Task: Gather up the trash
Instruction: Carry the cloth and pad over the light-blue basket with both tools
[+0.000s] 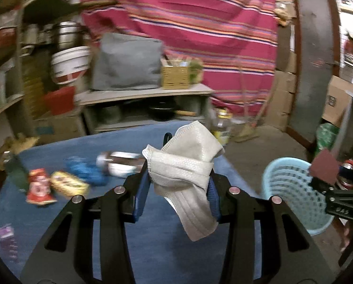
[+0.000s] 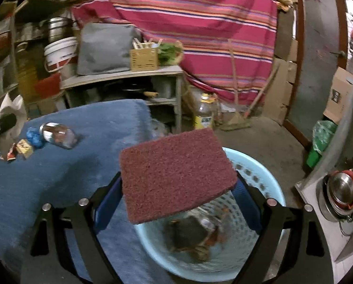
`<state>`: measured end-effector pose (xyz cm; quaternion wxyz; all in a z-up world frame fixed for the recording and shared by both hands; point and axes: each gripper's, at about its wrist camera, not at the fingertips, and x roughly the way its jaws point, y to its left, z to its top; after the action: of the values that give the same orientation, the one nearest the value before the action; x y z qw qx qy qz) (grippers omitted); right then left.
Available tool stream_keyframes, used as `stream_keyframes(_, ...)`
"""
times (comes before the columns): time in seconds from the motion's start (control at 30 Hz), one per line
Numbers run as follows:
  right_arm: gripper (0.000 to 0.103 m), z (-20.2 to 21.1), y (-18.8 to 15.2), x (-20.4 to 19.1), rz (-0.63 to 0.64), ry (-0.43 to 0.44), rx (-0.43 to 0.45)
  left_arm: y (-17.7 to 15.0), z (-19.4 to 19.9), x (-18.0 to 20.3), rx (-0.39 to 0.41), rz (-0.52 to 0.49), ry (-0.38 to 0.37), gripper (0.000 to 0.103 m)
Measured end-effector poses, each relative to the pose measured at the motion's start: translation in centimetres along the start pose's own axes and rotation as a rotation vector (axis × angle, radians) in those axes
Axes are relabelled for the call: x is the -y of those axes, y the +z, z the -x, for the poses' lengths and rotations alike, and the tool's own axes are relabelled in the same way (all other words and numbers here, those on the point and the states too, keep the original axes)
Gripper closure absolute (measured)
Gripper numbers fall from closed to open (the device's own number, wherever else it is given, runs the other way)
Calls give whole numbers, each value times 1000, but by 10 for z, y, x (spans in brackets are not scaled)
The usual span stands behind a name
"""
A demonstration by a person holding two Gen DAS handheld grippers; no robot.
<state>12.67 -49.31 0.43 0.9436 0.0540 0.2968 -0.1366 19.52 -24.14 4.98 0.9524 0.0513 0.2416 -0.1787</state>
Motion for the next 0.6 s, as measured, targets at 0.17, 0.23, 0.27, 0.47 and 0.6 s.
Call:
stream_keyframes(0.17,16,-9,-3,42,-52,-44,-16,-9,-25,60,-33,-33,-86,61)
stream_keyframes(0.23,16,-15,-5,55,-69,-59,-30,-13,-36,79,-53,-41,-116,61)
stream_keyframes(0.27,16,-17,-6,61,-75,-70,-35,-13,-40,88,-60,-46,-130,61)
stream_keyframes(0.47,16,-24,-14,93,-124,-94,-60,-18,-59,137,-85,-79,-203,60)
stream_keyframes(0.6,16,-27,-18,109,-138,-115,-71,-21,-69,159,-110,-82,-244,58)
